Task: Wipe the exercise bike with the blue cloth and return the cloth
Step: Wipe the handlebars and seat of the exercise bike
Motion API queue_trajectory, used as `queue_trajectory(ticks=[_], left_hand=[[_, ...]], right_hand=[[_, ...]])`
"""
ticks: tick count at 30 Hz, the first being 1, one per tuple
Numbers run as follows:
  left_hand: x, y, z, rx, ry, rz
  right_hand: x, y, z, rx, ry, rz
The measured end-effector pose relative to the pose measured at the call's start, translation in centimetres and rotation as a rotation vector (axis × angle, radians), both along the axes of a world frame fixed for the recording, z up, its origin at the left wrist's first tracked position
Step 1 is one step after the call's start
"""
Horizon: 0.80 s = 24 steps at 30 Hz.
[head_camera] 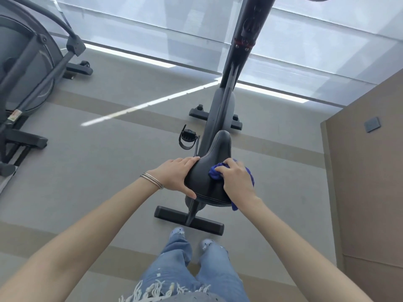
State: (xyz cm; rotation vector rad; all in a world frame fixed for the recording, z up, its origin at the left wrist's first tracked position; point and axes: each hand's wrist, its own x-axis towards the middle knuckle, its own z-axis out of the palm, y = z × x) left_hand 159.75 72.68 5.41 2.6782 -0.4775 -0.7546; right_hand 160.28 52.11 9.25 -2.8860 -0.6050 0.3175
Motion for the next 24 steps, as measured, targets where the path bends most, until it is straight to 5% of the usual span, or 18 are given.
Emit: queue_trajectory(ticks=[10,16,24], left_hand=[[-2.5,-0.8,0.8,0.099,-0.058,0.176],[-5.4,-3.1,1.9,0.180,-0.145,0.357],[-12.3,-5.9,2.4,0.304,-0.176,0.627]], right_hand=[[-2.7,-6.4,0.3,0.061,0.163,0.332],[-0.6,-8.5,1.5,0.337,0.287,0.118],[-1.3,-6.7,2.8,0.398,0.293,0.363]])
